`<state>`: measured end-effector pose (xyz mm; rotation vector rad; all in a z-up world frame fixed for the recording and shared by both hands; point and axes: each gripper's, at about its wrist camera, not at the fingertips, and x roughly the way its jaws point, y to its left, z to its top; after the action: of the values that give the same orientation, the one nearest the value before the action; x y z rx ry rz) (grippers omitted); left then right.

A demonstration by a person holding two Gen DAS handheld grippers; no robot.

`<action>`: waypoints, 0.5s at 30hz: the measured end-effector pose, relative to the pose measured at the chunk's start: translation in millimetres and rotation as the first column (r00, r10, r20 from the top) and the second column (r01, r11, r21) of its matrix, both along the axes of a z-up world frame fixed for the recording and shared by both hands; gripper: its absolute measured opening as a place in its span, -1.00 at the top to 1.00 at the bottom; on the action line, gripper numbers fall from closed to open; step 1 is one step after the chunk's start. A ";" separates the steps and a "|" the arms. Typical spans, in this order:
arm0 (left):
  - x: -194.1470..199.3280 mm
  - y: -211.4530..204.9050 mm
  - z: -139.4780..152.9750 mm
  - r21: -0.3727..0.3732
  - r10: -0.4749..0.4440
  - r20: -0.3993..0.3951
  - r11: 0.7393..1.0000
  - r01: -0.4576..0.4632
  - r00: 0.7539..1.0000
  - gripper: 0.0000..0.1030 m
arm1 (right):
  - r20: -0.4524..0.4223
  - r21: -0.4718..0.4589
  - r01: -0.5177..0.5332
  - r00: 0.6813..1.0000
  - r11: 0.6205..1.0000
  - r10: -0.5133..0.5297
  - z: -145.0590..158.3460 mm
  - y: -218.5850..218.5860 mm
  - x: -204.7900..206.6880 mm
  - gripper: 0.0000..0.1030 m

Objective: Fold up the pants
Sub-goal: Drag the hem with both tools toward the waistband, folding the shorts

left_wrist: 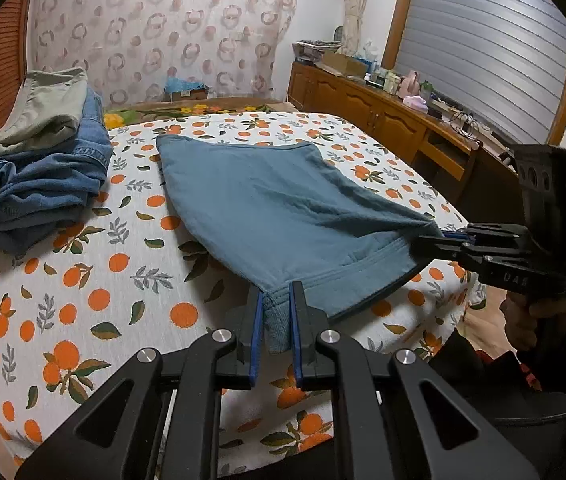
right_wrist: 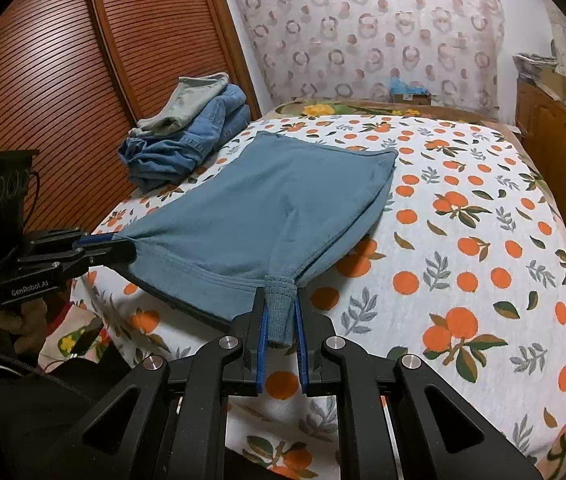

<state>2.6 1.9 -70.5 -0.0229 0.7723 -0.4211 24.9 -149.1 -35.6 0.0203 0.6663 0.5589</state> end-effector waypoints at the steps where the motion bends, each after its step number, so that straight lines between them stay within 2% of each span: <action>1: -1.7 0.3 1.0 0.000 0.000 0.003 1.000 0.000 1.000 0.75 | 0.000 -0.001 -0.002 1.000 1.000 0.002 0.1 0.4 -0.9 0.78; 9: -10.7 1.3 9.7 0.003 -0.009 0.017 1.000 0.009 1.000 0.75 | 0.021 0.002 -0.015 1.000 1.000 0.015 6.2 2.9 -7.7 0.78; 15: -1.3 -1.7 12.0 -0.008 -0.011 0.026 1.000 0.011 1.000 0.75 | 0.045 0.008 -0.003 0.999 1.000 0.003 10.4 -1.8 -7.9 0.78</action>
<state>1.4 0.2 -58.4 -0.0206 0.7452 -0.4340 17.0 -150.8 -25.3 0.0139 0.6200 0.5632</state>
